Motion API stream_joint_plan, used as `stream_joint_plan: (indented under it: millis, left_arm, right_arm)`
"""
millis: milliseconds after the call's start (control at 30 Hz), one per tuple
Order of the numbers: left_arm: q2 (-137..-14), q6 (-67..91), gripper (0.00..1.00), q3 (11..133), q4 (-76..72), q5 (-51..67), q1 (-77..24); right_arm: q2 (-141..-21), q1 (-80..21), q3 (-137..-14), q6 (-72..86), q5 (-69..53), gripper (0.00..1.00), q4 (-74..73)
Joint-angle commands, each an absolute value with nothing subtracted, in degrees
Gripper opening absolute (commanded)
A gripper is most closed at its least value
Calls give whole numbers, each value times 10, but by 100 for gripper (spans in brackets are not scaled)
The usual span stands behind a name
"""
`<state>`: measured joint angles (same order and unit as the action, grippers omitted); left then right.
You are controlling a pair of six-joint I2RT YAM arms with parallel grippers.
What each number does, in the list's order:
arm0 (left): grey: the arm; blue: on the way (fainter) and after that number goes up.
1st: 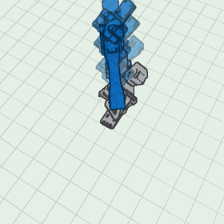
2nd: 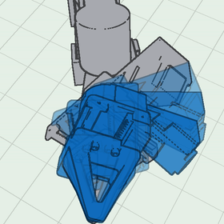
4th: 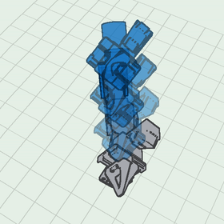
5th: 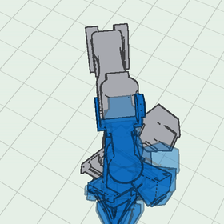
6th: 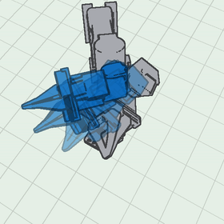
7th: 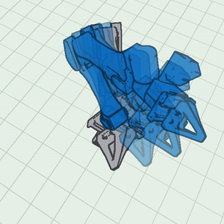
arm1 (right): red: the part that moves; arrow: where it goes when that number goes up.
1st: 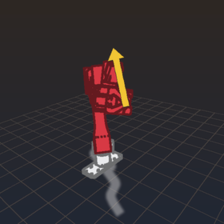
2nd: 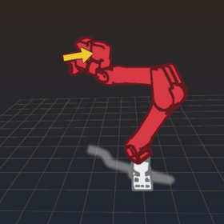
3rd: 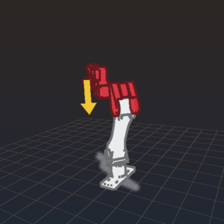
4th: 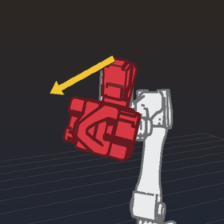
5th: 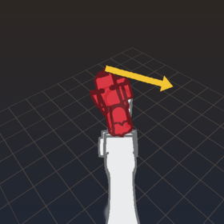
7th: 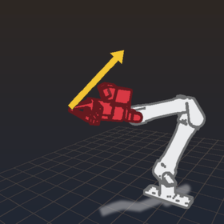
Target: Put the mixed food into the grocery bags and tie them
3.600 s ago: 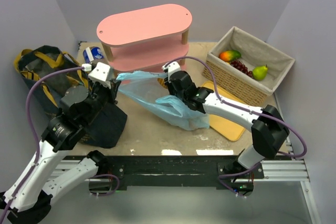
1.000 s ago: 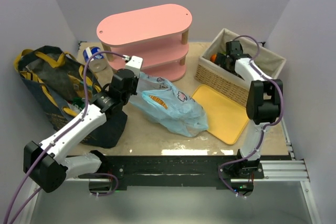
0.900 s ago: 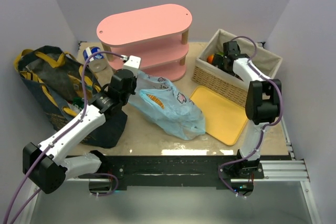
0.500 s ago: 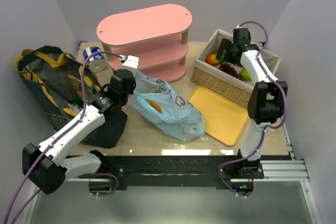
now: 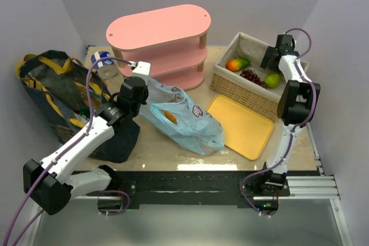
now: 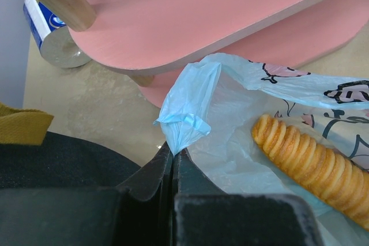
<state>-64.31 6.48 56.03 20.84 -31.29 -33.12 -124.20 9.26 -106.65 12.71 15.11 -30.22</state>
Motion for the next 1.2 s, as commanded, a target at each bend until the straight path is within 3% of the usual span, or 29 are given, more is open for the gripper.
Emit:
stream_joint_plan:
  millis: [0,267,433,567,867,1033,1167]
  left_arm:
    - [-649,85,0,576,200,-308,-329]
    - [-671,76,0,601,203,-301,-329]
    - [-671,70,0,605,204,-308,-328]
    - [-667,67,0,606,204,-308,-328]
    - [-651,65,0,598,195,-311,-328]
    - [-647,58,0,592,186,-304,-329]
    - [-645,57,0,592,178,-295,-328]
  right_arm:
    - [-1250,92,-1100,134,182,99,-290]
    - [-1283,92,-1107,181,196,97,-320]
    - [-1259,92,-1050,203,200,93,-300]
    - [-1259,92,-1036,227,193,83,-301]
    - [-1209,92,-1014,187,175,39,-240]
    - [-1140,70,-992,178,122,3,-217]
    - [-1037,5,-943,148,130,0,-177]
